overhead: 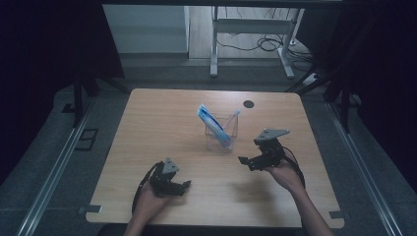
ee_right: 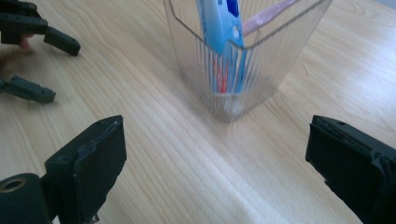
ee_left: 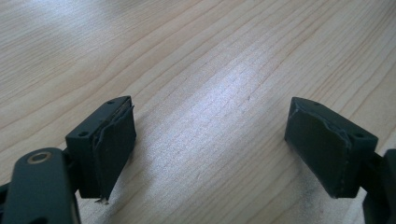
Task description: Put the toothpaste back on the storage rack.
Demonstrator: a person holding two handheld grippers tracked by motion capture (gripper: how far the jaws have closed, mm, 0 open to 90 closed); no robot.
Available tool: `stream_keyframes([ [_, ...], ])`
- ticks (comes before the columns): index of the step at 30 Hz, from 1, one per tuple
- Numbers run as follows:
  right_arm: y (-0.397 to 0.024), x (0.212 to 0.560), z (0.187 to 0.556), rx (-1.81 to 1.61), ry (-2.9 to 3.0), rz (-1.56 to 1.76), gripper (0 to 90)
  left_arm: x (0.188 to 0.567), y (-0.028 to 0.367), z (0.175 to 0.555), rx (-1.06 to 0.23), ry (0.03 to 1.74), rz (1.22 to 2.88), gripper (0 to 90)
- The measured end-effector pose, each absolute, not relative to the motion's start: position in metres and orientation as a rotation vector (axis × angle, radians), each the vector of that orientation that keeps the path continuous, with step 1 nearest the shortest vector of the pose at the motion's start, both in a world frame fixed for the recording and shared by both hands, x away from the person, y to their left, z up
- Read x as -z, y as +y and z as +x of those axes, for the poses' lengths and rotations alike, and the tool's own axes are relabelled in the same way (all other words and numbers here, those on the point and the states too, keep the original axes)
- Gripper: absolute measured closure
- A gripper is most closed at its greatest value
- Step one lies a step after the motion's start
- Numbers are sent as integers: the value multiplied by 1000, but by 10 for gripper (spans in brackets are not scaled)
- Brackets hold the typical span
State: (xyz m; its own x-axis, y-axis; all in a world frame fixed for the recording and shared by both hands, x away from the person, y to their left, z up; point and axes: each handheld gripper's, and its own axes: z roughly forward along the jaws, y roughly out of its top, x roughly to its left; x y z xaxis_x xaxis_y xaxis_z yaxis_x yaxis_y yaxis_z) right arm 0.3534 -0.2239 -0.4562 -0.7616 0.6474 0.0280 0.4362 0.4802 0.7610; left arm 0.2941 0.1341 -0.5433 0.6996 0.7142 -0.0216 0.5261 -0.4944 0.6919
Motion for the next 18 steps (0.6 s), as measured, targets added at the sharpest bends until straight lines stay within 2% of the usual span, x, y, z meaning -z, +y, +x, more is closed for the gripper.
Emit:
stream_keyframes([
  [18, -244, 489, 323, -1112, 2464, 940, 57, 543, 134, 294, -350, 945, 2211, 165],
])
